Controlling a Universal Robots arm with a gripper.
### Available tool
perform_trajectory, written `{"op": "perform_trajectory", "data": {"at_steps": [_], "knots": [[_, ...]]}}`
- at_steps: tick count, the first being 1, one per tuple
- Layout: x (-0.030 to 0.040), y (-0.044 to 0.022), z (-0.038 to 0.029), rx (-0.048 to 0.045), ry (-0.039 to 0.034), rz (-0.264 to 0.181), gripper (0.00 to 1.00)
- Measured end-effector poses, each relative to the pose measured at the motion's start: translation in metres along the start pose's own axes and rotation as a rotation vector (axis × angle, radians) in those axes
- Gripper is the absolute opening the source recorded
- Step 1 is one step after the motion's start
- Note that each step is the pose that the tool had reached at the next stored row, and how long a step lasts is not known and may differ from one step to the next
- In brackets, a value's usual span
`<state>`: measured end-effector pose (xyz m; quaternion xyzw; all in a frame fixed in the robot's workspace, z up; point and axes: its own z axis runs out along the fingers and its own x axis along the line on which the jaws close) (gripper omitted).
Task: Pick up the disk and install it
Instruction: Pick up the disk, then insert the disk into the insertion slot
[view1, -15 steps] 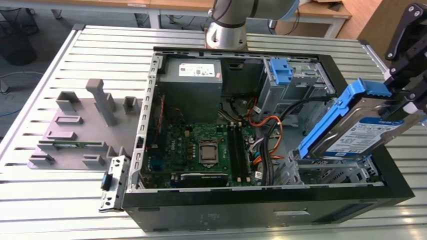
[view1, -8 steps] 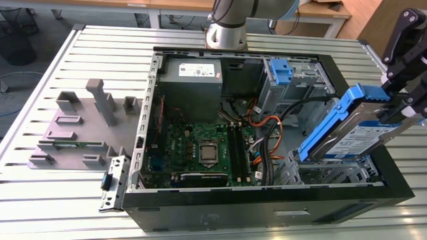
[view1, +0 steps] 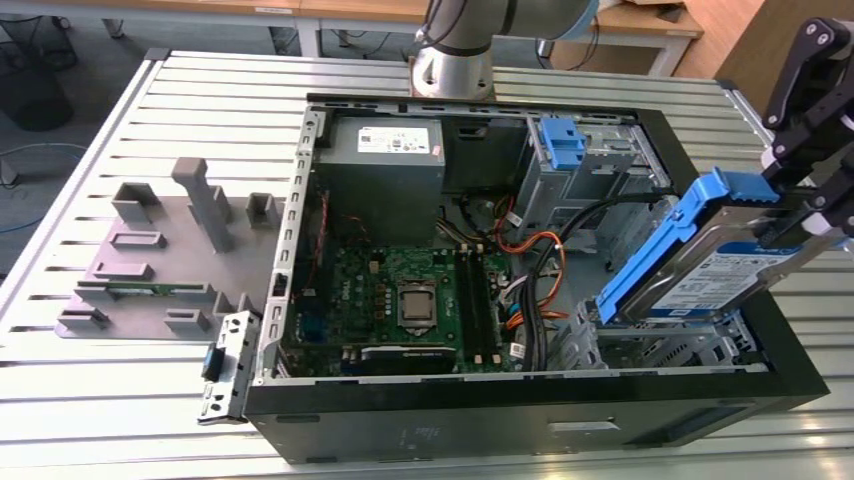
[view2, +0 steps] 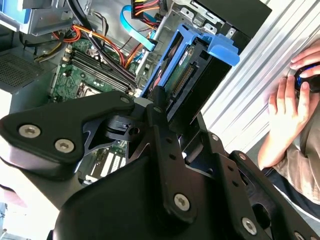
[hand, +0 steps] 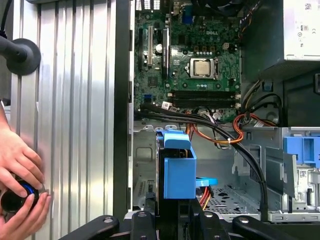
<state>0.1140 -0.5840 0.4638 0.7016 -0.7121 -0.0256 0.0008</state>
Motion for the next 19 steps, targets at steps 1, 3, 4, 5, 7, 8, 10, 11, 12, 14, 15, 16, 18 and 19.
{"op": "perform_trajectory", "data": {"at_steps": [1,3,4,5,7,8,10,11,12,14,15,16,18,19], "knots": [[0.0000,0.0004,0.0003,0.0021,-0.0004,0.002,0.35],[0.0001,0.0015,0.0005,0.0147,-0.0039,0.002,0.35],[0.0001,0.0020,0.0007,0.0195,-0.0059,0.002,0.35],[0.0001,0.0028,0.0009,0.0226,-0.0065,0.002,0.35],[0.0001,0.0052,0.0018,0.0261,-0.0072,0.002,0.35],[0.0002,0.0066,0.0024,0.0263,-0.0073,0.002,0.35],[0.0002,0.0076,0.0037,0.0264,-0.0075,0.002,0.35],[0.0001,0.0076,0.0042,0.0264,-0.0080,0.002,0.35],[0.0000,0.0076,0.0043,0.0264,-0.0087,0.002,0.35],[-0.0001,0.0076,0.0046,0.0263,-0.0100,0.002,0.35],[-0.0003,0.0076,0.0049,0.0263,-0.0110,0.002,0.35],[-0.0007,0.0073,0.0050,0.0263,-0.0111,0.002,0.35],[-0.0019,0.0065,0.0055,0.0263,-0.0112,0.002,0.35],[-0.0025,0.0061,0.0056,0.0263,-0.0112,0.002,0.35]]}}
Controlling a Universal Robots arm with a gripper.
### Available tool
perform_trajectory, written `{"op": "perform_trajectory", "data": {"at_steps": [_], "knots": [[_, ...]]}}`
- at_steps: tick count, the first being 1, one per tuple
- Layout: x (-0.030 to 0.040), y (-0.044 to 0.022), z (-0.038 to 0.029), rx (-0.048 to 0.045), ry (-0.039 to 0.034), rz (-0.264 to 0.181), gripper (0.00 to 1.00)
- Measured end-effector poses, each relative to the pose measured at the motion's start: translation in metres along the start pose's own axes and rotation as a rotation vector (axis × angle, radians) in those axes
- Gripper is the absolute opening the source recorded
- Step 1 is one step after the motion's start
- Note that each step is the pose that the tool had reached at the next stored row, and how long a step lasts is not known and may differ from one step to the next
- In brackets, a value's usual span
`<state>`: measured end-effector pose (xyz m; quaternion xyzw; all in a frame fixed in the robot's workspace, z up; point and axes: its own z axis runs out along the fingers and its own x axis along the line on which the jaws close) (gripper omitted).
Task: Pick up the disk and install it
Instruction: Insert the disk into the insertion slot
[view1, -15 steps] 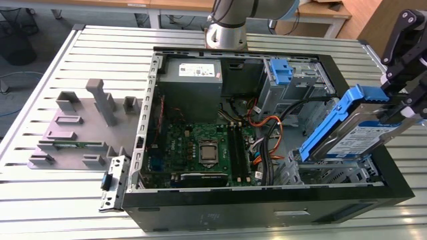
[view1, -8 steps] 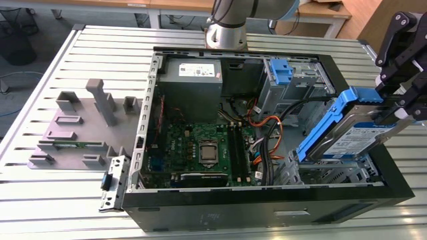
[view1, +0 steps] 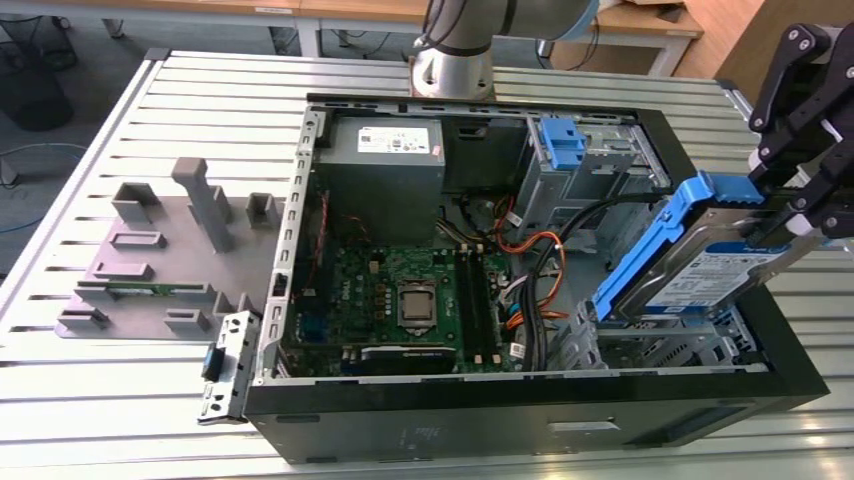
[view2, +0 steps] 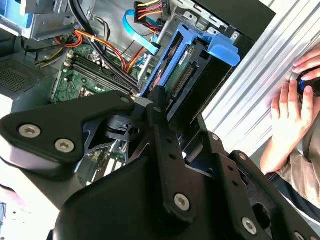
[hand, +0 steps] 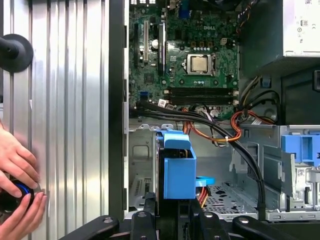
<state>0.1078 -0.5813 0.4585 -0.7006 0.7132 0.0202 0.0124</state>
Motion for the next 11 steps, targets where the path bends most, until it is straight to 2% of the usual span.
{"op": "perform_trajectory", "data": {"at_steps": [11], "knots": [[-0.0018,-0.0027,0.0045,0.0001,0.0000,0.001,0.35]]}}
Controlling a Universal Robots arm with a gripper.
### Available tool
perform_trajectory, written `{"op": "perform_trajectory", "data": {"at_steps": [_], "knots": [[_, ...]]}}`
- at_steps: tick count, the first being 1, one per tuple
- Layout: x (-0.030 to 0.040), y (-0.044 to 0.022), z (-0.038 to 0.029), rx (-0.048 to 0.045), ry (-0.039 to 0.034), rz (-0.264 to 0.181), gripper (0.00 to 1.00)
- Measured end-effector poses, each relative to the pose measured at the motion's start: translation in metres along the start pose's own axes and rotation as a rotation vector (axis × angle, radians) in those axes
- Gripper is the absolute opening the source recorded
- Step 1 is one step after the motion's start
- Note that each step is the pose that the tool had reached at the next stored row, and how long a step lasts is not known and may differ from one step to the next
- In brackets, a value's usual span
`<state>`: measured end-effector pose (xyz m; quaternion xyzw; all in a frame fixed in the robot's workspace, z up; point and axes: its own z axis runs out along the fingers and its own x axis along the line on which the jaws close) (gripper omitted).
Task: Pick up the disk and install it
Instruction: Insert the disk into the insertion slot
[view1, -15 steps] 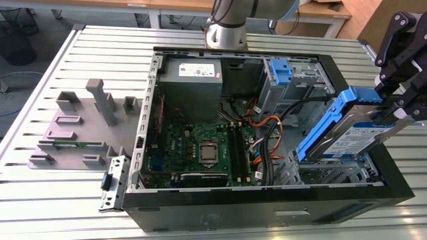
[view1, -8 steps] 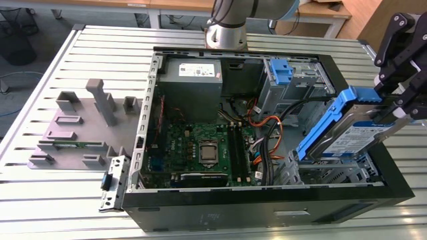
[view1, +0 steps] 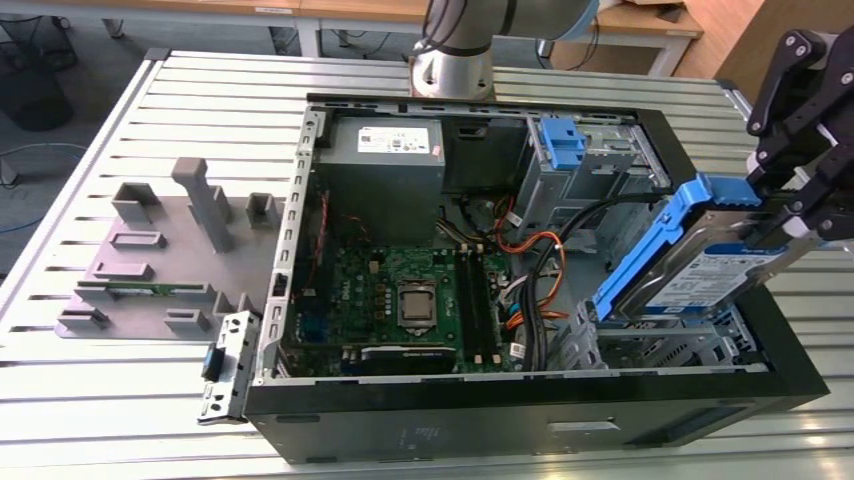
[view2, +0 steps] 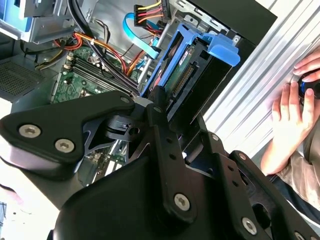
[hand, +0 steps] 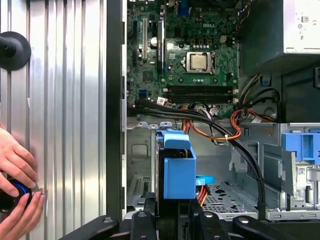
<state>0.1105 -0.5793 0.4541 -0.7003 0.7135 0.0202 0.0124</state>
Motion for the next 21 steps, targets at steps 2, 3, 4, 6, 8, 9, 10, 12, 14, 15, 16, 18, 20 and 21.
{"op": "perform_trajectory", "data": {"at_steps": [2,3,4,6,8,9,10,12,14,15,16,18,20,21], "knots": [[-0.0011,-0.0001,0.0004,0.0000,0.0000,0.000,0.35],[-0.0017,-0.0001,0.0005,0.0000,0.0000,0.001,0.35],[-0.0023,-0.0002,0.0007,0.0000,0.0001,0.001,0.35],[-0.0031,-0.0002,0.0011,0.0001,-0.0001,0.002,0.35],[-0.0031,-0.0002,0.0014,0.0001,0.0000,0.002,0.35],[-0.0031,-0.0001,0.0015,0.0001,-0.0001,0.002,0.35],[-0.0031,-0.0001,0.0015,0.0001,0.0000,0.002,0.35],[-0.0032,-0.0001,0.0016,0.0000,0.0000,0.001,0.35],[-0.0032,-0.0001,0.0018,-0.0001,0.0001,-0.004,0.35],[-0.0032,-0.0001,0.0019,-0.0002,0.0001,-0.005,0.35],[-0.0032,-0.0001,0.0022,-0.0002,0.0002,-0.005,0.35],[-0.0031,-0.0001,0.0025,-0.0002,0.0004,-0.003,0.35],[-0.0031,-0.0001,0.0029,0.0001,0.0004,0.002,0.35],[-0.0031,-0.0001,0.0029,0.0001,0.0004,0.003,0.35]]}}
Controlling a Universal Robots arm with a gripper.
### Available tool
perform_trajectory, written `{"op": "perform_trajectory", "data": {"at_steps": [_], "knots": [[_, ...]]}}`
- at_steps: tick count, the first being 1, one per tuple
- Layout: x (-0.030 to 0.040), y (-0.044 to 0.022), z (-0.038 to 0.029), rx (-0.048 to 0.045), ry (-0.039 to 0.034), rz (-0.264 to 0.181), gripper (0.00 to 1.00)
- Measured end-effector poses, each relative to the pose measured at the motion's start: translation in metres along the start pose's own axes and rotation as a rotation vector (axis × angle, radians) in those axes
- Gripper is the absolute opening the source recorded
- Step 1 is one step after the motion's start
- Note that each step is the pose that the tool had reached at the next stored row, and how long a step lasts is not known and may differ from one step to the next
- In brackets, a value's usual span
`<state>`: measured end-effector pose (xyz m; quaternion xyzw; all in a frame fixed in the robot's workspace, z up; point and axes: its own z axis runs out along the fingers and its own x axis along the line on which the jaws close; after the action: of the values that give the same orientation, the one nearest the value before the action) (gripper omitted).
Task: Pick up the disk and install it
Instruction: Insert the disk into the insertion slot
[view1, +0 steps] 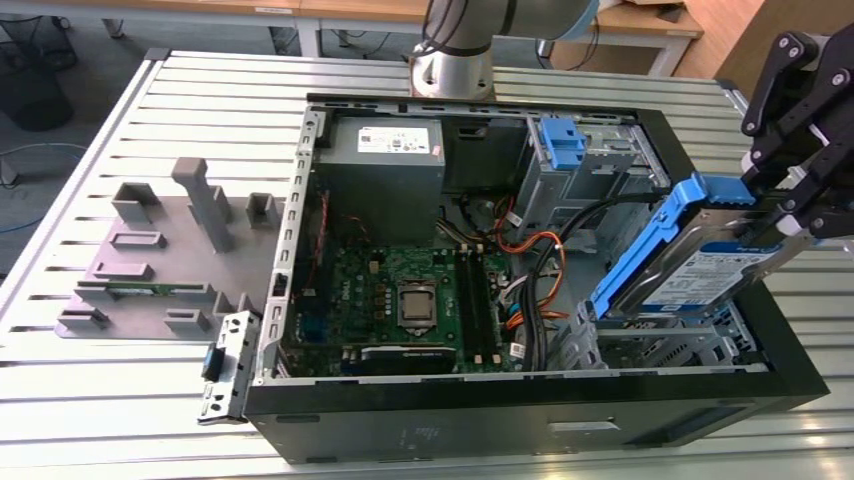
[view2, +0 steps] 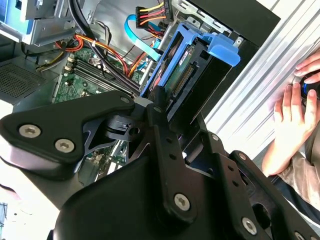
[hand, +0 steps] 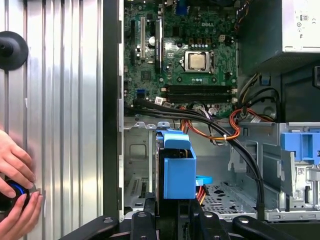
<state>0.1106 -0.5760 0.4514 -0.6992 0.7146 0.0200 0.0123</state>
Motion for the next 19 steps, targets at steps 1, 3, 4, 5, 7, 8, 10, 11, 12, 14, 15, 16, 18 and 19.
{"op": "perform_trajectory", "data": {"at_steps": [1,3,4,5,7,8,10,11,12,14,15,16,18,19], "knots": [[0.0000,0.0000,0.0000,0.0000,0.0000,0.000,0.35],[0.0000,0.0000,0.0004,0.0000,-0.0002,0.000,0.35],[0.0000,0.0000,0.0005,0.0000,0.0000,0.000,0.35],[0.0001,0.0000,0.0007,0.0000,0.0002,0.000,0.35],[0.0001,0.0000,0.0015,0.0000,0.0008,0.000,0.35],[0.0001,0.0000,0.0020,0.0000,0.0009,0.000,0.35],[0.0001,0.0000,0.0021,0.0001,0.0013,0.000,0.35],[0.0001,0.0000,0.0022,0.0000,0.0013,0.000,0.35],[0.0001,0.0000,0.0022,0.0000,0.0014,0.000,0.35],[0.0001,0.0000,0.0027,0.0000,0.0013,0.000,0.35],[0.0001,0.0000,0.0030,0.0000,0.0014,0.000,0.35],[0.0001,0.0000,0.0032,0.0000,0.0016,0.000,0.35],[0.0002,0.0000,0.0032,0.0001,0.0018,0.000,0.35],[0.0002,0.0000,0.0032,0.0000,0.0018,0.000,0.35]]}}
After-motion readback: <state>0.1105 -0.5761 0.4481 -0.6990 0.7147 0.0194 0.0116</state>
